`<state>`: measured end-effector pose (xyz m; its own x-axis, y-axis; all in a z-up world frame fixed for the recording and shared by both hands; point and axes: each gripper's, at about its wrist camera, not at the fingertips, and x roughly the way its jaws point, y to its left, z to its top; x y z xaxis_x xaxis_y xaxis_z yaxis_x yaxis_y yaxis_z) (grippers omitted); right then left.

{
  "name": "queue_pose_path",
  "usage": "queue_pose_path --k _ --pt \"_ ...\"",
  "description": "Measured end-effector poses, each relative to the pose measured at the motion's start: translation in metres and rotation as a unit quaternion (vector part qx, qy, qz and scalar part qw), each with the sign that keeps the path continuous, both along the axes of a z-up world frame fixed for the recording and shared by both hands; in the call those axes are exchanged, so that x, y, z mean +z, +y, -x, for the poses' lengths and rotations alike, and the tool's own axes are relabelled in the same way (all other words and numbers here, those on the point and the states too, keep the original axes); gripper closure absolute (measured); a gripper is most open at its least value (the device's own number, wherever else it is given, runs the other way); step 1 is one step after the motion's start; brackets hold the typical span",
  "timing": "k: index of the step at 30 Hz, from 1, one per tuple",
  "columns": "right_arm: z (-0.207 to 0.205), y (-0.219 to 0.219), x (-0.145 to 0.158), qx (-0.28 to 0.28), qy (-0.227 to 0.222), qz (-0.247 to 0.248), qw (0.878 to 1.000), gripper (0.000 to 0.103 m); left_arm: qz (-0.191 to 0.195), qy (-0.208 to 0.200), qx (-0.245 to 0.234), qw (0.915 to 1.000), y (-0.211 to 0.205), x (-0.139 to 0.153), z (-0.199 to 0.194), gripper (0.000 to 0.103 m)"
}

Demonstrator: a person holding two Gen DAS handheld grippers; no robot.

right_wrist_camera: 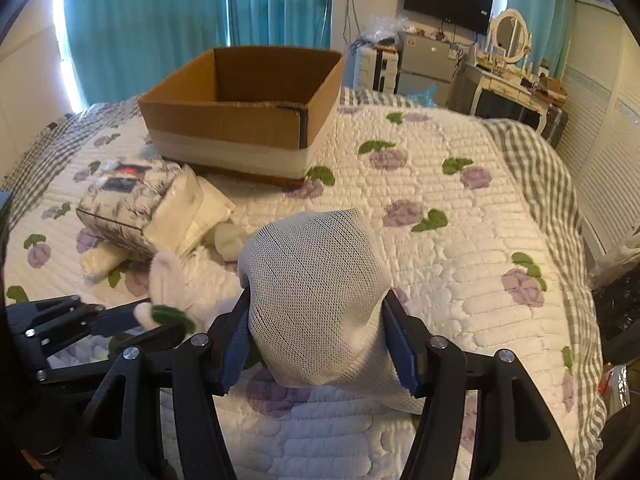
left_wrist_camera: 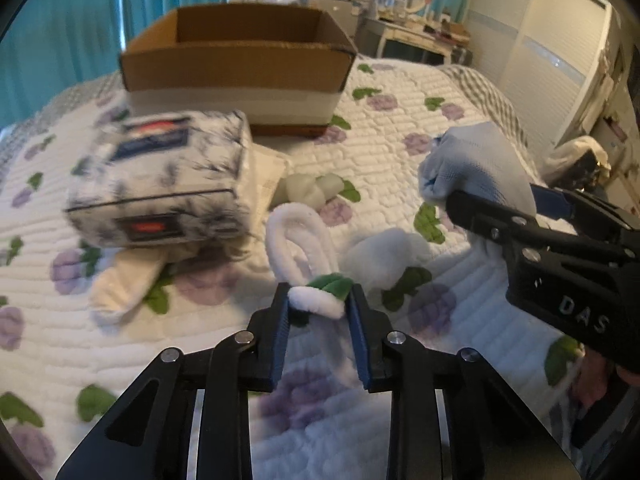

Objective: Organize soft objects
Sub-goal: 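Grasp the white pipe-cleaner figure with the left gripper while the right gripper holds the sock, then carry the figure and sock to the box and release both grippers inside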

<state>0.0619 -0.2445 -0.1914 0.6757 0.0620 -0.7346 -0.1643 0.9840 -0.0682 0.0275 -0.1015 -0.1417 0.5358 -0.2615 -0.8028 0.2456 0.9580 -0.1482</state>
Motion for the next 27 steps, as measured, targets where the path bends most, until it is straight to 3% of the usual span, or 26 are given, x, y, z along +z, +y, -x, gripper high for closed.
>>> queue_pose_path --k 8,13,20,27 --pt "0.03 0.019 0.039 0.017 -0.041 0.003 0.999 0.043 -0.011 -0.053 0.012 0.9984 0.016 0.049 0.03 0.076" --pt "0.052 0.024 0.064 0.027 -0.067 -0.02 0.997 0.043 -0.015 -0.099 0.015 0.9949 0.023 0.085 0.047 0.076" --pt "0.068 0.028 0.106 0.041 -0.109 -0.047 0.992 0.044 -0.028 -0.163 0.03 0.9858 0.039 0.136 0.057 0.076" --pt "0.056 0.043 0.161 0.072 -0.154 -0.058 0.984 0.045 -0.024 -0.208 0.054 0.9764 0.06 0.179 0.05 0.076"
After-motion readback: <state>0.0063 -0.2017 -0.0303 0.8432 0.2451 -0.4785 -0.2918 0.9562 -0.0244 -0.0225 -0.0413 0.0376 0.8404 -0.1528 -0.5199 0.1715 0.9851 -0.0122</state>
